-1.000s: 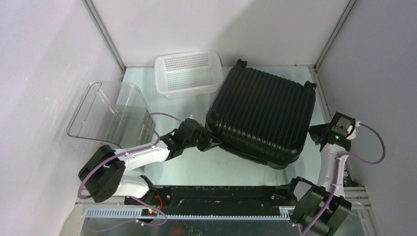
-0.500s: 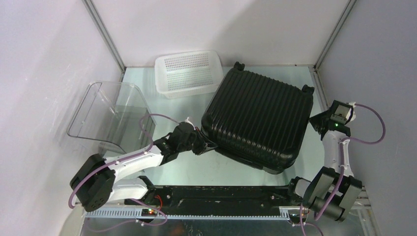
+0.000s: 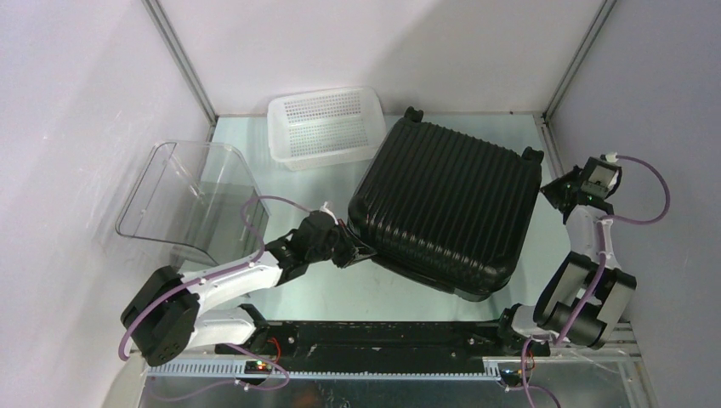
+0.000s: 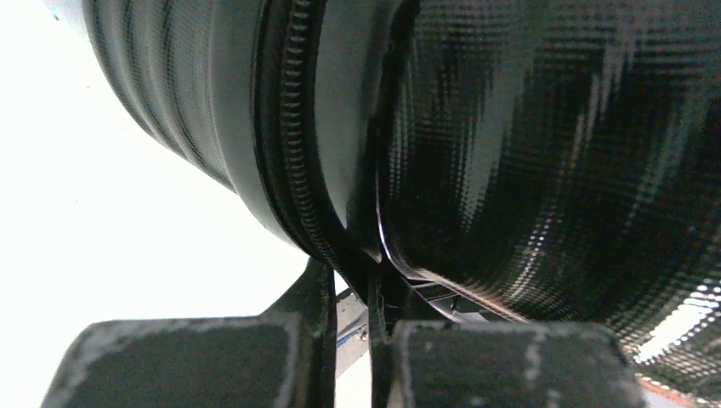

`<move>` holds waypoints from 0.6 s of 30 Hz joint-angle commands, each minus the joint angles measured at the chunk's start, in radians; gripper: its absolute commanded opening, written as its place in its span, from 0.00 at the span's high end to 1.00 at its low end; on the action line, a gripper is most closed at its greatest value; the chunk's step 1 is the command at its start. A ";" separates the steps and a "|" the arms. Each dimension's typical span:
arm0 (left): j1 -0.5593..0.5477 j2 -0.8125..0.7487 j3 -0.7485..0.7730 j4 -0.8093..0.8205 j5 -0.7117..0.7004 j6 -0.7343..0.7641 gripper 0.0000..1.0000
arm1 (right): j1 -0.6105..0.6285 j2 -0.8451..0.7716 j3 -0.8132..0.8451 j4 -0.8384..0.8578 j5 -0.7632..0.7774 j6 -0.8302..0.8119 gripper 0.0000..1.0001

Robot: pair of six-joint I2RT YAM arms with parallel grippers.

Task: Open, take out, and arrange the luggage
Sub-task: Unzip the zipper of the luggage.

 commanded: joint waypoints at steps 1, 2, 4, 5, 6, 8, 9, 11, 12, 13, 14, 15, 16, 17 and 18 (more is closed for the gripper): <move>-0.030 -0.026 0.027 -0.074 0.168 0.357 1.00 | -0.037 0.034 0.119 0.351 -0.066 -0.069 1.00; -0.030 -0.019 0.039 -0.086 0.176 0.369 1.00 | -0.032 0.054 0.121 0.401 -0.089 -0.076 1.00; -0.030 -0.017 0.048 -0.096 0.179 0.379 1.00 | -0.018 0.089 0.135 0.454 -0.155 -0.091 1.00; -0.029 -0.016 0.046 -0.090 0.188 0.373 1.00 | -0.010 0.117 0.148 0.452 -0.166 -0.107 1.00; -0.027 -0.014 0.038 -0.067 0.196 0.357 1.00 | 0.002 0.129 0.181 0.433 -0.162 -0.139 1.00; -0.026 -0.002 0.047 -0.064 0.221 0.348 1.00 | 0.005 0.165 0.207 0.449 -0.171 -0.154 1.00; -0.026 0.004 0.054 -0.072 0.230 0.350 1.00 | 0.004 0.187 0.210 0.468 -0.201 -0.156 1.00; -0.026 0.001 0.075 -0.102 0.223 0.369 1.00 | 0.000 0.222 0.212 0.533 -0.272 -0.170 1.00; -0.026 -0.003 0.079 -0.115 0.219 0.372 1.00 | 0.000 0.234 0.217 0.563 -0.293 -0.175 1.00; -0.025 -0.008 0.080 -0.119 0.214 0.377 1.00 | 0.000 0.257 0.225 0.561 -0.317 -0.175 1.00; -0.025 -0.007 0.084 -0.124 0.212 0.380 1.00 | -0.001 0.267 0.257 0.507 -0.323 -0.166 1.00; -0.024 -0.001 0.089 -0.129 0.215 0.390 1.00 | -0.002 0.284 0.278 0.461 -0.320 -0.156 1.00; -0.020 0.004 0.106 -0.151 0.218 0.398 1.00 | -0.002 0.291 0.334 0.339 -0.313 -0.140 1.00; -0.017 0.018 0.131 -0.178 0.221 0.418 1.00 | 0.004 0.301 0.397 0.262 -0.288 -0.133 0.95; -0.014 0.023 0.144 -0.192 0.221 0.428 1.00 | 0.010 0.304 0.426 0.104 -0.250 -0.134 0.82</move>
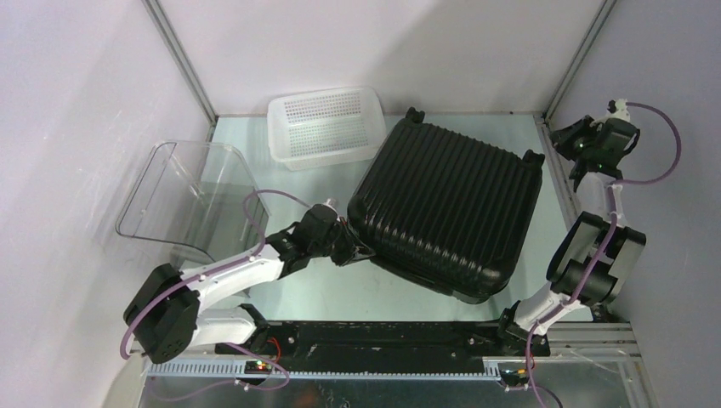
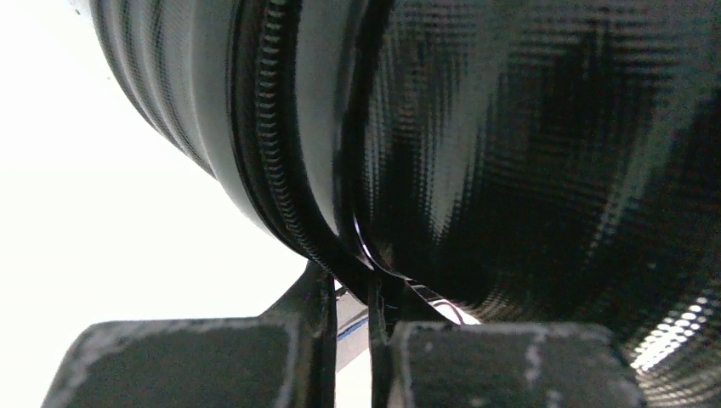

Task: Open, take out, and arrange the luggage
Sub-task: Unzip the zipper of the luggage, then rotate the luggage at the center of the board.

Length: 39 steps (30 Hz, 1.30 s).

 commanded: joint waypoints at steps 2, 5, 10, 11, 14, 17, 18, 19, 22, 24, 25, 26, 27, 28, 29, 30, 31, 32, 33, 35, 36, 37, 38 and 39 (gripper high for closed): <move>-0.022 0.014 0.108 -0.114 0.173 0.398 1.00 | 0.033 0.034 0.234 -0.511 0.124 0.015 0.69; -0.015 -0.008 0.121 -0.150 0.148 0.417 1.00 | 0.037 0.007 0.255 -0.786 0.289 0.219 0.68; -0.004 -0.036 0.101 -0.153 0.141 0.414 1.00 | 0.009 -0.060 0.215 -0.898 0.305 0.377 0.61; 0.002 -0.041 0.090 -0.154 0.139 0.413 1.00 | 0.006 -0.067 0.214 -0.942 0.315 0.410 0.60; 0.025 -0.076 0.054 -0.150 0.132 0.401 1.00 | -0.017 -0.094 0.210 -1.021 0.394 0.467 0.57; 0.049 -0.117 0.034 -0.155 0.127 0.397 1.00 | -0.048 -0.134 0.165 -1.015 0.397 0.483 0.56; 0.061 -0.126 0.026 -0.154 0.127 0.396 1.00 | -0.063 -0.140 0.142 -1.003 0.390 0.483 0.56; 0.066 -0.138 0.024 -0.152 0.126 0.395 1.00 | -0.074 -0.145 0.137 -1.008 0.390 0.485 0.56; 0.086 -0.145 0.032 -0.161 0.132 0.410 1.00 | -0.084 -0.159 0.103 -1.030 0.395 0.503 0.55; 0.092 -0.142 0.042 -0.175 0.134 0.429 1.00 | -0.089 -0.178 0.064 -1.011 0.381 0.515 0.54; 0.095 -0.143 0.043 -0.177 0.134 0.435 1.00 | -0.091 -0.188 0.049 -1.006 0.375 0.518 0.54; 0.097 -0.145 0.042 -0.177 0.134 0.437 1.00 | -0.093 -0.190 0.046 -1.006 0.376 0.519 0.53; 0.097 -0.150 0.041 -0.177 0.133 0.440 1.00 | -0.100 -0.195 0.044 -1.008 0.379 0.519 0.53; 0.100 -0.152 0.038 -0.176 0.131 0.439 1.00 | -0.104 -0.198 0.044 -1.014 0.380 0.520 0.53; 0.099 -0.156 0.038 -0.173 0.132 0.438 1.00 | -0.112 -0.205 0.044 -1.024 0.382 0.521 0.52; 0.100 -0.158 0.038 -0.172 0.133 0.438 1.00 | -0.122 -0.211 0.043 -1.032 0.378 0.523 0.52; 0.099 -0.158 0.038 -0.170 0.133 0.440 1.00 | -0.126 -0.214 0.042 -1.049 0.377 0.529 0.51; 0.099 -0.161 0.037 -0.168 0.132 0.440 1.00 | -0.131 -0.220 0.039 -1.057 0.372 0.532 0.51; 0.100 -0.161 0.035 -0.163 0.131 0.437 1.00 | -0.134 -0.227 0.022 -1.066 0.370 0.542 0.51; 0.099 -0.164 0.032 -0.149 0.133 0.429 1.00 | -0.141 -0.248 -0.020 -1.068 0.366 0.569 0.49; 0.100 -0.163 0.033 -0.145 0.138 0.428 1.00 | -0.144 -0.260 -0.035 -1.066 0.367 0.580 0.48; 0.100 -0.161 0.035 -0.142 0.140 0.429 1.00 | -0.145 -0.265 -0.063 -1.057 0.365 0.599 0.47; 0.100 -0.161 0.036 -0.139 0.143 0.429 1.00 | -0.144 -0.270 -0.077 -1.051 0.354 0.607 0.46; 0.100 -0.161 0.033 -0.135 0.145 0.429 1.00 | -0.144 -0.272 -0.101 -1.034 0.344 0.624 0.46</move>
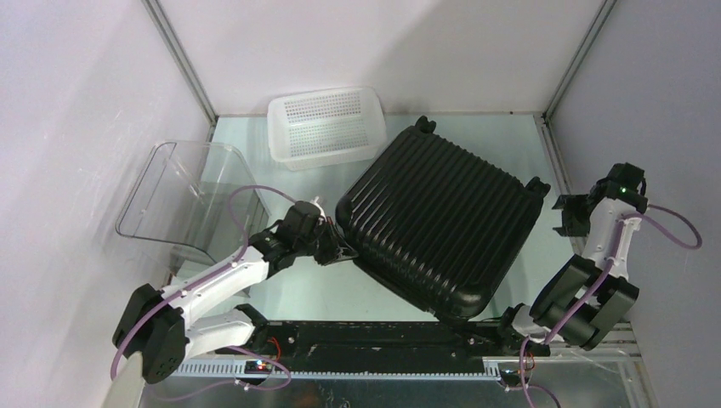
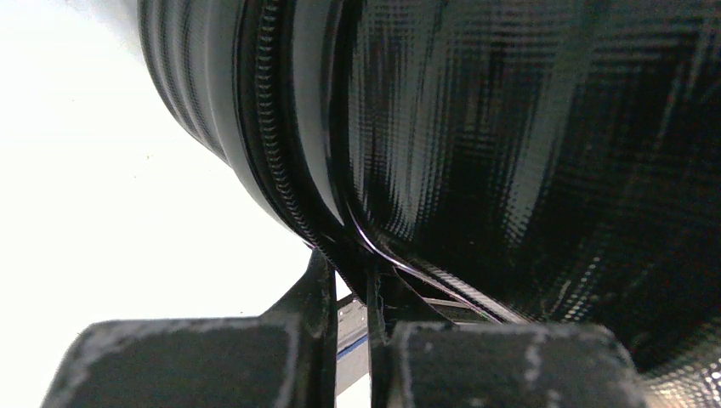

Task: Open, take out, and arrange the luggage
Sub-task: Rotate the luggage at the center of the board.

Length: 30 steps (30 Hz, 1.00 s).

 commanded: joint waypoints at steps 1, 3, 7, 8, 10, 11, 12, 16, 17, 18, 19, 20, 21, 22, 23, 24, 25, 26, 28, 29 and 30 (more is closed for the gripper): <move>-0.014 -0.051 0.018 0.073 0.095 0.220 1.00 | -0.002 -0.027 -0.089 0.009 -0.045 0.082 0.45; -0.014 -0.053 0.014 0.078 0.096 0.220 1.00 | 0.005 -0.027 -0.120 0.031 -0.079 0.112 0.45; -0.014 -0.049 0.016 0.087 0.110 0.217 1.00 | 0.019 -0.033 -0.165 0.094 -0.093 0.163 0.42; -0.013 -0.052 0.019 0.087 0.112 0.218 1.00 | 0.020 -0.029 -0.167 0.112 -0.102 0.165 0.41; -0.014 -0.057 0.016 0.094 0.110 0.214 1.00 | 0.021 -0.021 -0.170 0.113 -0.109 0.174 0.41; -0.014 -0.058 0.012 0.101 0.110 0.212 1.00 | 0.022 -0.020 -0.171 0.107 -0.107 0.186 0.40; -0.014 -0.058 0.011 0.103 0.109 0.211 1.00 | 0.024 -0.017 -0.173 0.109 -0.110 0.194 0.40; -0.014 -0.055 0.009 0.106 0.117 0.207 1.00 | 0.032 -0.017 -0.207 0.144 -0.159 0.242 0.41; -0.014 -0.055 0.008 0.108 0.117 0.206 1.00 | 0.035 -0.017 -0.208 0.129 -0.162 0.251 0.41; -0.014 -0.055 0.008 0.109 0.116 0.206 1.00 | 0.038 -0.018 -0.213 0.119 -0.166 0.254 0.41; -0.013 -0.055 0.009 0.113 0.116 0.205 1.00 | 0.038 -0.022 -0.218 0.104 -0.168 0.263 0.41; -0.013 -0.053 0.011 0.113 0.116 0.204 1.00 | 0.036 -0.030 -0.234 0.098 -0.174 0.270 0.42; -0.014 -0.051 0.019 0.113 0.117 0.206 1.00 | 0.034 -0.041 -0.243 0.092 -0.178 0.284 0.42; -0.013 -0.048 0.024 0.109 0.118 0.212 1.00 | 0.030 -0.045 -0.263 0.093 -0.185 0.292 0.43; -0.014 -0.046 0.033 0.099 0.116 0.216 1.00 | 0.029 -0.055 -0.273 0.103 -0.190 0.303 0.43; -0.014 -0.046 0.036 0.094 0.115 0.226 1.00 | 0.028 -0.058 -0.288 0.108 -0.199 0.309 0.44; -0.014 -0.046 0.042 0.084 0.112 0.229 1.00 | 0.028 -0.060 -0.293 0.116 -0.205 0.310 0.45; -0.014 -0.046 0.043 0.078 0.110 0.231 1.00 | 0.026 -0.059 -0.299 0.118 -0.213 0.311 0.47; -0.014 -0.043 0.044 0.081 0.107 0.230 1.00 | 0.024 -0.057 -0.304 0.121 -0.214 0.316 0.51; -0.014 -0.039 0.046 0.082 0.110 0.229 1.00 | 0.023 -0.058 -0.306 0.124 -0.210 0.318 0.54; -0.014 -0.037 0.047 0.082 0.109 0.228 1.00 | 0.021 -0.059 -0.307 0.132 -0.207 0.322 0.56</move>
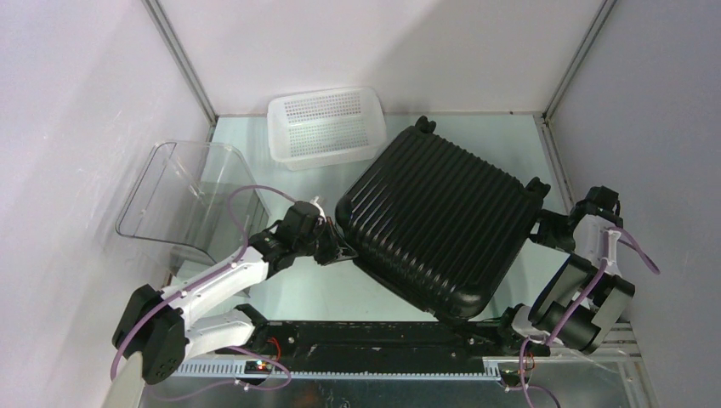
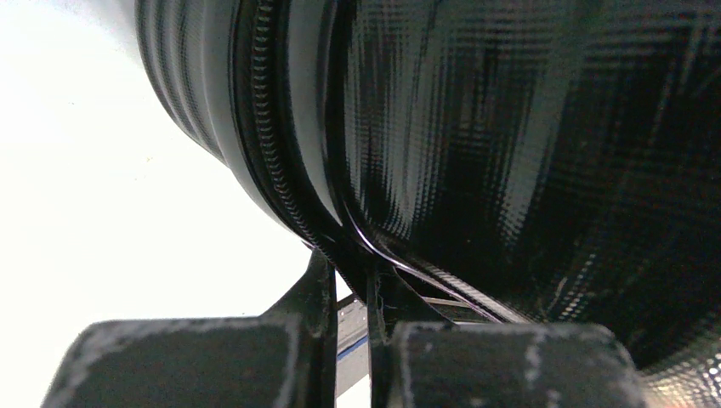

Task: Open, take out, and arrange the luggage
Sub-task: Rotate the luggage at the center of the board.

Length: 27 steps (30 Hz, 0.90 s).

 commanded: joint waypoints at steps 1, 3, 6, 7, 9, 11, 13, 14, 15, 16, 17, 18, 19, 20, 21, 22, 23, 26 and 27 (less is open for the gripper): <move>-0.016 -0.030 0.053 0.075 0.106 0.220 1.00 | -0.002 -0.021 -0.019 -0.012 -0.024 0.022 0.63; -0.017 -0.028 0.052 0.071 0.103 0.221 1.00 | -0.005 -0.015 -0.020 0.000 -0.017 0.026 0.76; -0.017 -0.035 0.044 0.070 0.094 0.216 1.00 | -0.007 -0.006 -0.020 0.030 -0.023 0.028 0.93; -0.017 -0.035 0.040 0.070 0.095 0.215 1.00 | -0.006 -0.001 -0.020 0.037 -0.026 0.028 1.00; -0.017 -0.033 0.041 0.068 0.096 0.216 1.00 | -0.001 0.000 -0.020 0.067 -0.023 0.022 1.00; -0.016 -0.031 0.045 0.055 0.092 0.221 1.00 | 0.002 -0.009 -0.020 0.116 -0.004 0.002 1.00; -0.016 -0.030 0.044 0.045 0.090 0.223 1.00 | -0.005 -0.016 -0.020 0.187 0.015 -0.045 1.00; -0.016 -0.032 0.043 0.036 0.090 0.225 1.00 | -0.010 -0.014 -0.020 0.239 0.017 -0.056 1.00; -0.015 -0.038 0.041 0.032 0.089 0.228 1.00 | -0.022 -0.009 -0.020 0.264 0.004 -0.078 1.00; -0.013 -0.041 0.036 0.025 0.087 0.231 1.00 | -0.032 0.010 -0.020 0.329 -0.009 -0.088 1.00; -0.011 -0.047 0.035 0.012 0.086 0.237 1.00 | -0.036 0.021 -0.019 0.364 -0.041 -0.101 1.00; -0.009 -0.047 0.035 0.007 0.087 0.241 1.00 | -0.040 0.047 -0.014 0.413 -0.072 -0.106 1.00; -0.007 -0.045 0.035 -0.003 0.089 0.248 1.00 | -0.041 0.062 0.002 0.433 -0.083 -0.120 1.00; -0.003 -0.039 0.037 -0.007 0.096 0.251 1.00 | -0.037 0.090 0.020 0.457 -0.099 -0.128 1.00; -0.002 -0.037 0.037 -0.012 0.099 0.256 1.00 | -0.033 0.104 0.042 0.466 -0.102 -0.150 1.00; 0.001 -0.035 0.039 -0.014 0.102 0.259 1.00 | -0.022 0.130 0.056 0.476 -0.109 -0.163 1.00; 0.003 -0.037 0.038 -0.019 0.100 0.266 1.00 | -0.017 0.143 0.086 0.475 -0.115 -0.196 1.00; 0.012 -0.040 0.027 -0.022 0.094 0.266 1.00 | -0.005 0.194 0.119 0.503 -0.152 -0.239 1.00; 0.015 -0.040 0.025 -0.019 0.094 0.266 1.00 | -0.006 0.208 0.119 0.531 -0.164 -0.250 1.00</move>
